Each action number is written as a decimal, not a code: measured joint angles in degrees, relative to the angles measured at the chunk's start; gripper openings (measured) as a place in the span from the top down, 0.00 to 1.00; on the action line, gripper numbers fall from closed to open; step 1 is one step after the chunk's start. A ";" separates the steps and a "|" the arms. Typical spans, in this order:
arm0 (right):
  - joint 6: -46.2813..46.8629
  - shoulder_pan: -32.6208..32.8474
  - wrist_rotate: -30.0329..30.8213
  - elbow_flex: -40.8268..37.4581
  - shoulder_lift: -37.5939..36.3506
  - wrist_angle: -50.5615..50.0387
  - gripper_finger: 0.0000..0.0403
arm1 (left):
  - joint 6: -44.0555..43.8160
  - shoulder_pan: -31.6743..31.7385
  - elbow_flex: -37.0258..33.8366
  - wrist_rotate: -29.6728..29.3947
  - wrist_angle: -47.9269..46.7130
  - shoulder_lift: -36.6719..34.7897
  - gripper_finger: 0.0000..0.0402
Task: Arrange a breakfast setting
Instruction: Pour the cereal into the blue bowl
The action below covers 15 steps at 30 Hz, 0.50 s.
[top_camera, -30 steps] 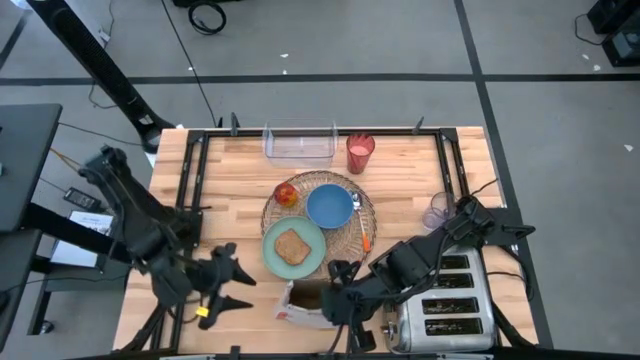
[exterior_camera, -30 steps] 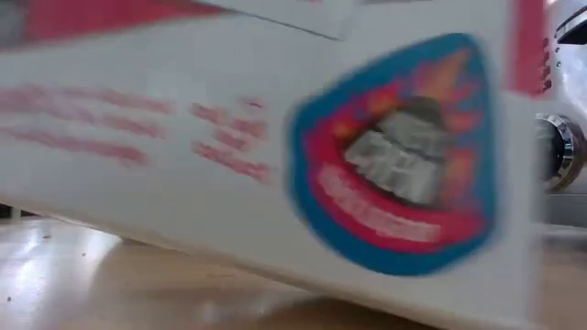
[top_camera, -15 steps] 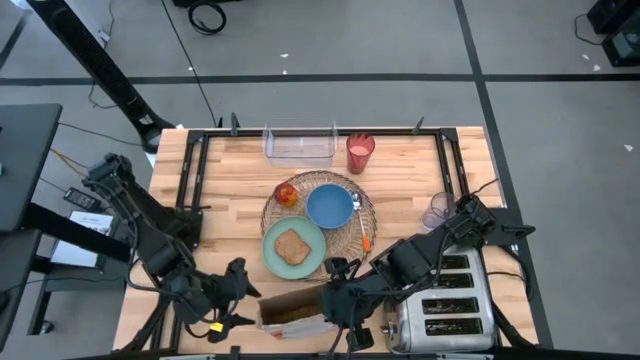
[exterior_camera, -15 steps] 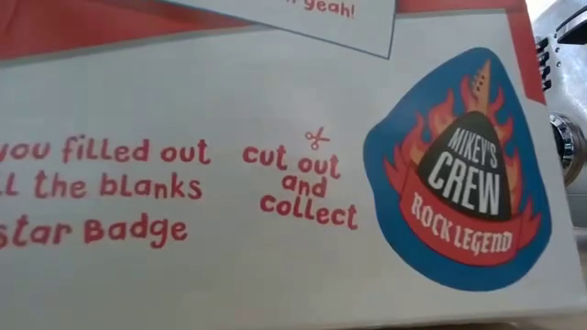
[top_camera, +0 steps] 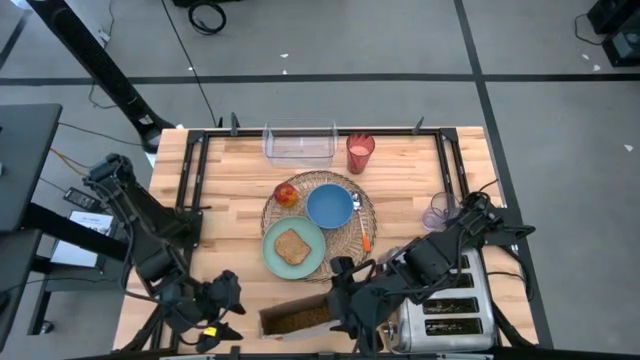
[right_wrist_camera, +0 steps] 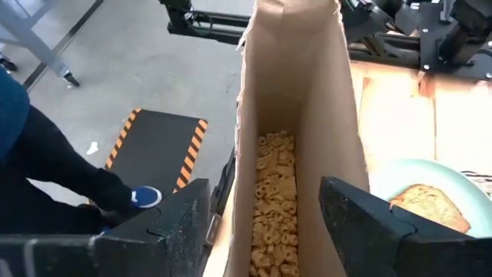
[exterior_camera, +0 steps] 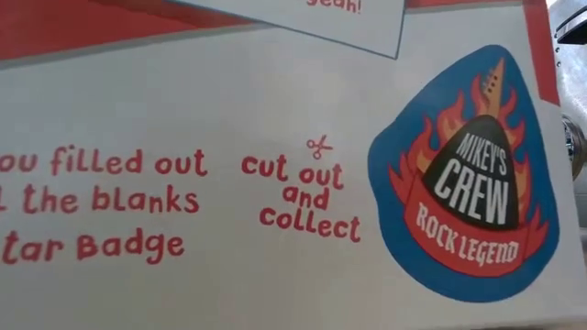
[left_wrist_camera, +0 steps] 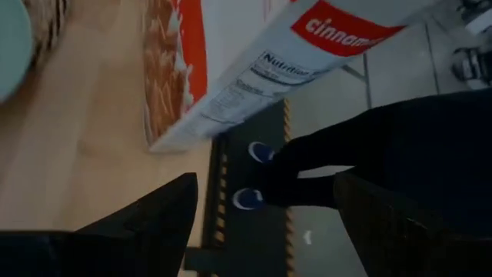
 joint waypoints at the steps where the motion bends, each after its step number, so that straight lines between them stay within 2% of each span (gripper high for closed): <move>1: 0.00 0.02 0.01 0.00 -0.03 0.13 0.37 | -1.36 -0.57 0.00 -0.11 0.12 0.00 0.23; 9: -0.94 0.78 0.69 -0.04 -0.94 0.09 0.35 | -7.39 -4.85 0.06 -1.05 7.41 5.95 0.23; 12: -0.93 1.97 4.23 -0.04 -3.65 -1.70 0.35 | -9.54 -5.84 0.69 -1.07 12.74 9.51 0.23; 15: 0.94 3.34 10.10 0.00 -6.52 -5.07 0.35 | -9.66 -6.52 4.34 -1.78 8.36 12.75 0.23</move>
